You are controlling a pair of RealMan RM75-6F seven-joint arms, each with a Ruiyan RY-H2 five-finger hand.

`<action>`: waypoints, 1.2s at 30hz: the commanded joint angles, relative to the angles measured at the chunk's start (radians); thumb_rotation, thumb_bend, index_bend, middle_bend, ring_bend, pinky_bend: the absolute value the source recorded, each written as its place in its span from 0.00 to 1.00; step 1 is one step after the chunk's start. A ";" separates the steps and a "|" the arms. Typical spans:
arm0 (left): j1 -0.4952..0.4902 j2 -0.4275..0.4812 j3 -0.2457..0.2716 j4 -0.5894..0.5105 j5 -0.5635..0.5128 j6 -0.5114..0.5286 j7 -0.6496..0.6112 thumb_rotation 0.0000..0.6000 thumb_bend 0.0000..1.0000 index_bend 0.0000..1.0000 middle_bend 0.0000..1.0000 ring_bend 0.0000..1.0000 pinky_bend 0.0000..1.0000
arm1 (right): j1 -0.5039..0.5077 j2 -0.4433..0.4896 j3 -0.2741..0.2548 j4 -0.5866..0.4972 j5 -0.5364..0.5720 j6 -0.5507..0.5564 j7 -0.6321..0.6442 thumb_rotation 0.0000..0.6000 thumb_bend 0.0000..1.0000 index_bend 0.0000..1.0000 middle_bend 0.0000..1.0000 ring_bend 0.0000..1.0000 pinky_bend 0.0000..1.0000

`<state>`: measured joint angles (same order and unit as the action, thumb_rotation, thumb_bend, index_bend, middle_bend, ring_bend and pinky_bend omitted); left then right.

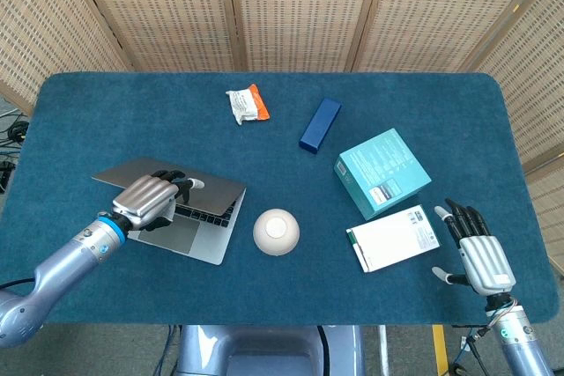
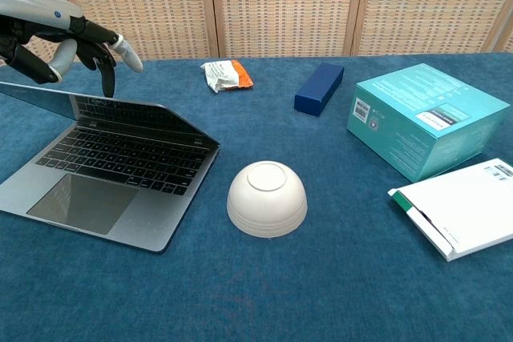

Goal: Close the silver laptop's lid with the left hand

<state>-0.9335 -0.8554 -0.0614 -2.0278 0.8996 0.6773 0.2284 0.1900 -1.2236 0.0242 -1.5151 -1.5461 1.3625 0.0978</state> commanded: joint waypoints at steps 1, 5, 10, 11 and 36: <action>0.007 0.001 0.006 -0.004 0.013 -0.009 -0.008 1.00 1.00 0.15 0.36 0.12 0.14 | 0.000 0.001 -0.001 -0.001 0.000 0.001 0.000 1.00 0.09 0.08 0.00 0.00 0.00; 0.020 -0.002 0.017 -0.007 0.035 -0.017 -0.017 1.00 1.00 0.16 0.36 0.12 0.14 | 0.000 0.002 0.001 -0.001 0.003 0.000 0.001 1.00 0.09 0.08 0.00 0.00 0.00; 0.028 -0.018 0.034 0.006 0.047 -0.027 -0.017 1.00 1.00 0.17 0.36 0.12 0.14 | 0.000 0.003 0.001 -0.001 0.003 0.000 0.002 1.00 0.09 0.08 0.00 0.00 0.00; 0.028 -0.025 0.040 0.012 0.045 -0.032 -0.016 1.00 1.00 0.17 0.36 0.12 0.14 | -0.001 0.003 0.000 -0.002 0.001 0.001 0.001 1.00 0.09 0.08 0.00 0.00 0.00; 0.015 -0.157 0.114 0.084 0.016 -0.049 0.027 1.00 1.00 0.17 0.36 0.12 0.14 | -0.001 0.005 0.002 -0.001 0.004 0.003 0.005 1.00 0.09 0.08 0.00 0.00 0.00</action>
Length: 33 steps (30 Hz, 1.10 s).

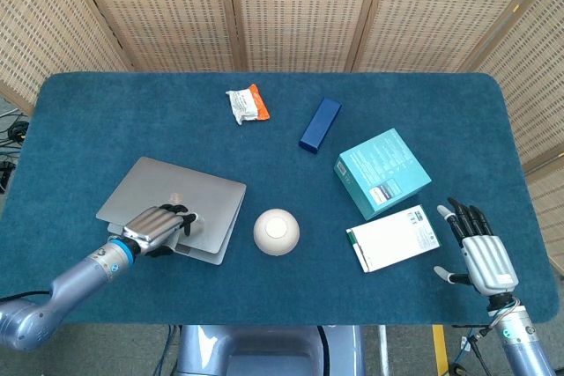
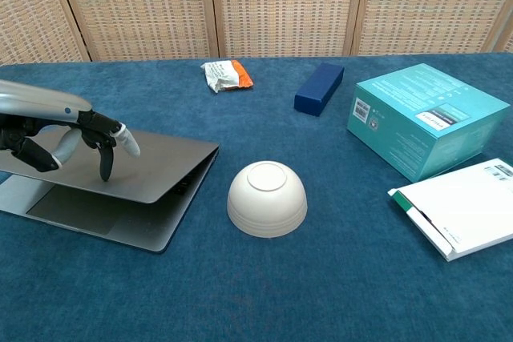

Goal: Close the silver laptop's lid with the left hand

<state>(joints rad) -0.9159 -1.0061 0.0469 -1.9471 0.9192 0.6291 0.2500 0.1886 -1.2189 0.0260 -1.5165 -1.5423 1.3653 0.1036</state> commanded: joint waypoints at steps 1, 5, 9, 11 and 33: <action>-0.003 -0.010 0.008 0.005 -0.005 -0.001 0.008 1.00 1.00 0.17 0.36 0.12 0.14 | 0.000 0.000 0.000 0.000 0.000 0.000 -0.001 1.00 0.09 0.08 0.00 0.00 0.00; -0.008 -0.025 0.019 0.014 -0.014 0.000 0.018 1.00 1.00 0.17 0.36 0.12 0.14 | 0.000 0.001 0.001 0.000 0.002 -0.001 0.000 1.00 0.09 0.08 0.00 0.00 0.00; -0.013 -0.042 0.032 0.027 -0.021 0.001 0.037 1.00 1.00 0.17 0.36 0.12 0.14 | 0.000 0.001 0.000 -0.002 0.000 0.001 0.001 1.00 0.09 0.08 0.00 0.00 0.00; -0.015 -0.056 0.041 0.037 -0.028 0.005 0.050 1.00 1.00 0.17 0.36 0.12 0.14 | 0.000 0.001 0.000 -0.002 -0.001 0.000 0.000 1.00 0.09 0.08 0.00 0.00 0.00; 0.013 -0.098 0.028 0.043 -0.023 0.110 0.024 1.00 0.96 0.17 0.36 0.11 0.14 | -0.001 -0.001 0.003 0.002 0.003 0.003 0.002 1.00 0.09 0.08 0.00 0.00 0.00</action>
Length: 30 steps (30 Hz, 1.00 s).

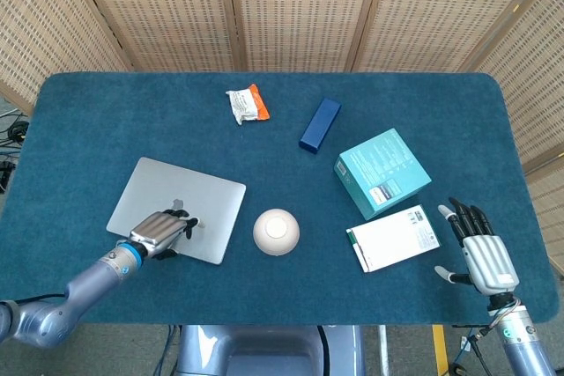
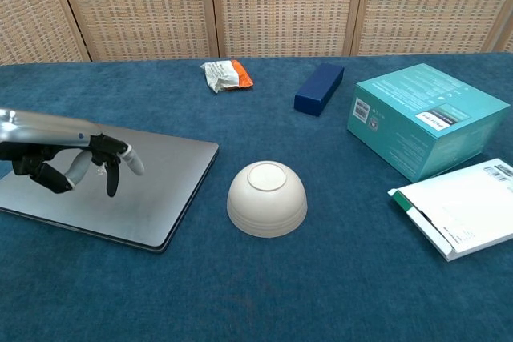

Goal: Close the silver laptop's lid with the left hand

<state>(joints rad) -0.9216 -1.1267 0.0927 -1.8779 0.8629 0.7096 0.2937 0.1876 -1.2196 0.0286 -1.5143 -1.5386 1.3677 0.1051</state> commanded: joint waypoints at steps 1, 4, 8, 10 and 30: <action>0.026 0.030 -0.024 -0.035 0.047 0.044 -0.026 1.00 0.93 0.17 0.34 0.11 0.14 | -0.001 0.000 0.000 0.001 0.000 0.001 0.000 1.00 0.09 0.08 0.00 0.00 0.00; 0.051 0.052 -0.045 -0.061 0.086 0.091 -0.051 1.00 0.76 0.12 0.24 0.05 0.14 | -0.002 0.000 0.001 0.001 0.001 0.003 0.001 1.00 0.09 0.08 0.00 0.00 0.00; 0.114 0.060 -0.071 -0.081 0.156 0.220 -0.071 1.00 0.48 0.02 0.13 0.02 0.11 | -0.003 0.001 0.003 0.000 0.003 0.007 0.003 1.00 0.09 0.08 0.00 0.00 0.00; 0.153 0.046 -0.071 -0.079 0.189 0.302 -0.051 1.00 0.38 0.00 0.07 0.00 0.07 | -0.004 0.002 0.005 0.000 0.005 0.009 0.004 1.00 0.09 0.08 0.00 0.00 0.00; 0.534 -0.143 0.024 0.055 0.457 0.872 0.163 1.00 0.00 0.00 0.00 0.00 0.00 | -0.021 0.017 0.017 -0.027 -0.001 0.055 -0.025 1.00 0.09 0.08 0.00 0.00 0.00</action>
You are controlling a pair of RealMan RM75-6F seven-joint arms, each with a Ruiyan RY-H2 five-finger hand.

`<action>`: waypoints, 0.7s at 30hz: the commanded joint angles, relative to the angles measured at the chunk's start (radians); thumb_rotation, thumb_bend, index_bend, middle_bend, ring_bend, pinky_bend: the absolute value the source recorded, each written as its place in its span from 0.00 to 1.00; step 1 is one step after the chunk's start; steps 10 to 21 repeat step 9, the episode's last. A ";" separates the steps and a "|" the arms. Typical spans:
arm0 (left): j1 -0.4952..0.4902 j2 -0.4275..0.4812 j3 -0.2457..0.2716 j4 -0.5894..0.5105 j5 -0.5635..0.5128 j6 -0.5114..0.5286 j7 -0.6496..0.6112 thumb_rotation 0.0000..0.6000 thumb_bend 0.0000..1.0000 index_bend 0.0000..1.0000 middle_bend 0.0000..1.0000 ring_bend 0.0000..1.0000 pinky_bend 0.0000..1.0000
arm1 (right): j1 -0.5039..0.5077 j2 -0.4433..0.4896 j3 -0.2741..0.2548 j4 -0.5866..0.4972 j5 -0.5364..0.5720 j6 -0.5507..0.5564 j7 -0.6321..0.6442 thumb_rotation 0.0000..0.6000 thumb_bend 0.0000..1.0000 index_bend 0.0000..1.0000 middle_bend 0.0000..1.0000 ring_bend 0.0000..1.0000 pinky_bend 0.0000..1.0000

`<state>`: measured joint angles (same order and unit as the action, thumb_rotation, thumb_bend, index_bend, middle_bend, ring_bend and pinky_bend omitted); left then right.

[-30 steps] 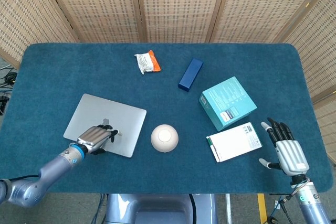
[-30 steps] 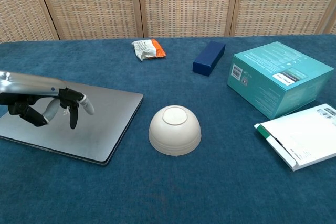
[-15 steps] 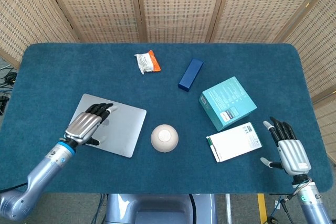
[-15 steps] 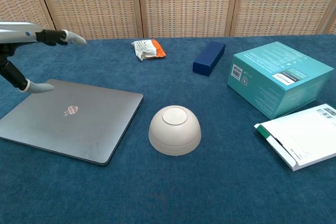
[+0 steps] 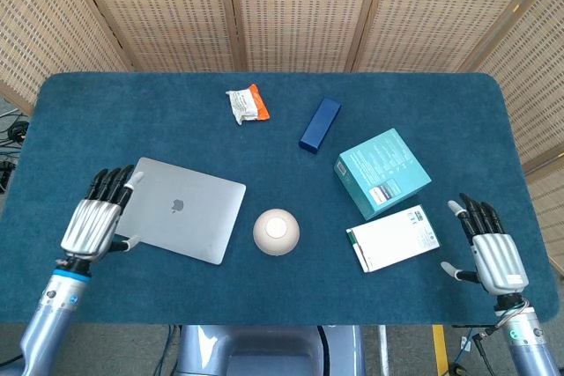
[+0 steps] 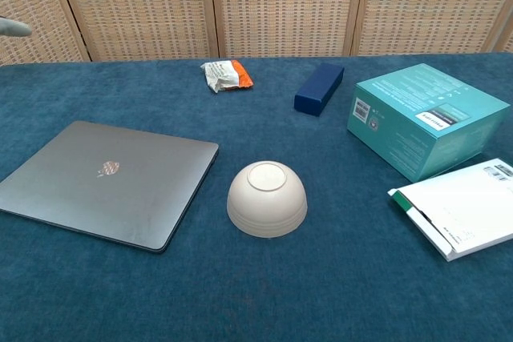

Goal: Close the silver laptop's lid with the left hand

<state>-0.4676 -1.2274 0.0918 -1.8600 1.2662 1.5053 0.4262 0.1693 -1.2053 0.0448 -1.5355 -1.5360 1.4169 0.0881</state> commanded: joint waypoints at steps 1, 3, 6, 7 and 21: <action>0.093 -0.044 0.027 0.040 0.060 0.085 0.027 1.00 0.00 0.00 0.00 0.00 0.00 | -0.003 0.003 0.000 -0.008 -0.005 0.008 -0.012 1.00 0.09 0.08 0.00 0.00 0.00; 0.121 -0.046 0.035 0.053 0.073 0.105 0.030 1.00 0.01 0.00 0.00 0.00 0.00 | -0.005 0.004 -0.001 -0.014 -0.008 0.012 -0.017 1.00 0.09 0.08 0.00 0.00 0.00; 0.162 -0.052 0.047 0.071 0.095 0.129 0.047 1.00 0.01 0.00 0.00 0.00 0.00 | -0.008 0.006 0.000 -0.020 -0.013 0.020 -0.026 1.00 0.09 0.08 0.00 0.00 0.00; 0.173 -0.055 0.049 0.074 0.100 0.134 0.045 1.00 0.01 0.00 0.00 0.00 0.00 | -0.009 0.007 0.001 -0.022 -0.014 0.024 -0.027 1.00 0.09 0.08 0.00 0.00 0.00; 0.193 -0.058 0.049 0.082 0.108 0.135 0.029 1.00 0.01 0.00 0.00 0.00 0.00 | -0.011 0.008 0.003 -0.024 -0.016 0.030 -0.032 1.00 0.09 0.08 0.00 0.00 0.00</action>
